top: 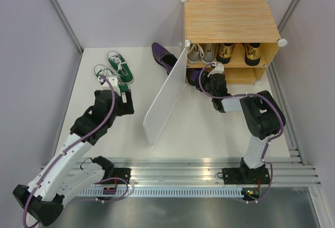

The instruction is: Place and organize the shoes in the shoe cabinet

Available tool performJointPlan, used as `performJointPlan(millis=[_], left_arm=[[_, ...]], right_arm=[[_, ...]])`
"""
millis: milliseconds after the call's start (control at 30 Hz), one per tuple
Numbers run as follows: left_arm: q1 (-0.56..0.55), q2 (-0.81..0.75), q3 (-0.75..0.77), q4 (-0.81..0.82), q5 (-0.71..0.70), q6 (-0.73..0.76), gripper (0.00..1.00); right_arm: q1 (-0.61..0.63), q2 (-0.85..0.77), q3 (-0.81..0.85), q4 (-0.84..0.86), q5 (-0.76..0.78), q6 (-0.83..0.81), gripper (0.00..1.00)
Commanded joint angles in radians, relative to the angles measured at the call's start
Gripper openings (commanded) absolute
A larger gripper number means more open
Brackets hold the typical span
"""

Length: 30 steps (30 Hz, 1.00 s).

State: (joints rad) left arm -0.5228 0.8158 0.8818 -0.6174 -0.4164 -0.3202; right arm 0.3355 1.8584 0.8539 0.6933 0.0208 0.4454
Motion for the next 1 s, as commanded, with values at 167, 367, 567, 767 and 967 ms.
performJointPlan(millis=[167,367,567,767,967], left_arm=[[0.004,0.006,0.002,0.039,0.002,0.000,0.95],[0.004,0.009,0.002,0.041,0.005,0.000,0.95],[0.004,0.005,0.002,0.041,0.007,0.001,0.95],[0.004,0.000,0.002,0.041,0.007,0.001,0.95],[0.004,-0.006,0.003,0.044,0.014,0.000,0.95]], right_arm=[[0.000,0.058,0.109,0.055,0.013,0.012,0.36],[0.002,0.079,0.134,0.046,0.022,0.004,0.35],[0.000,0.052,0.084,0.055,0.010,0.004,0.35],[0.002,-0.100,-0.062,0.066,0.005,-0.013,0.44],[-0.003,-0.320,-0.188,-0.034,0.076,-0.091,0.64]])
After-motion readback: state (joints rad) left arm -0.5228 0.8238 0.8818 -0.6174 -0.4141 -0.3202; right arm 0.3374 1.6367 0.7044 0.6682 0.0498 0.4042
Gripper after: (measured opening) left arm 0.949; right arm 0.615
